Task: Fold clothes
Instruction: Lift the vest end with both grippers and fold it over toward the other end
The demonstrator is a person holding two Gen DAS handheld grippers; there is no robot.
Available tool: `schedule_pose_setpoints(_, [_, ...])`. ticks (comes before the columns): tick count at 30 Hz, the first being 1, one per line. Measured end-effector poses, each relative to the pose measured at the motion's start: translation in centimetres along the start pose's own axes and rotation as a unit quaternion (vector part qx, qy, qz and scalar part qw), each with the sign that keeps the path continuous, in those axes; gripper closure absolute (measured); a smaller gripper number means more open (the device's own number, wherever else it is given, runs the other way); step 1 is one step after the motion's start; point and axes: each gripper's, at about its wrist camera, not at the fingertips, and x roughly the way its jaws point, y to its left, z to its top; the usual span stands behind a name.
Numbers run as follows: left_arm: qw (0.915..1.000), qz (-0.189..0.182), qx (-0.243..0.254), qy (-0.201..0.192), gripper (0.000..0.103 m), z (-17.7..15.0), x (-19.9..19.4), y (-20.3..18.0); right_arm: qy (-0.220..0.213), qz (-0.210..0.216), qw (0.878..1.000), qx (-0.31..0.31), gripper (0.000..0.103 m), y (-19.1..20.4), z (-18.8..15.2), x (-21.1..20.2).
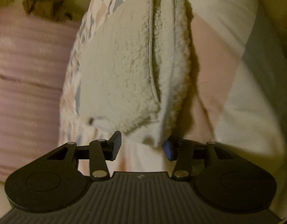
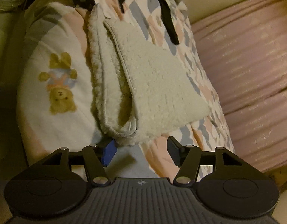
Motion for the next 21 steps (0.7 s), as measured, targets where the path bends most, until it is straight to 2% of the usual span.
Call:
schedule_pose_setpoints(7, [0.9956, 0.026, 0.065, -0.062, 0.059, -1.8, 1.6, -1.6, -0.038, -0.007, 0.994, -0.101, 0.040, 1.5, -3.8, 2.3])
schedule_pose_setpoints(11, [0.9901, 0.057, 0.079, -0.102, 0.057, -2.7, 2.1, -2.5, -0.083, -0.009, 0.988, -0.127, 0.042, 1.4, -3.8, 2.3])
schedule_pose_setpoints(13, [0.9901, 0.062, 0.068, -0.106, 0.056, -2.7, 2.8, -2.3, -0.105, -0.009, 0.985, -0.137, 0.042, 1.6, -3.4, 3.0])
schedule_pose_setpoints(16, [0.9913, 0.050, 0.060, -0.106, 0.058, -3.2, 4.2, -2.0, -0.117, -0.007, 0.984, -0.137, 0.045, 1.4, -3.2, 4.5])
schedule_pose_setpoints(21, [0.9899, 0.056, 0.070, -0.110, 0.067, -3.3, 4.8, -3.0, -0.140, -0.013, 0.978, -0.154, 0.049, 1.2, -3.4, 4.8])
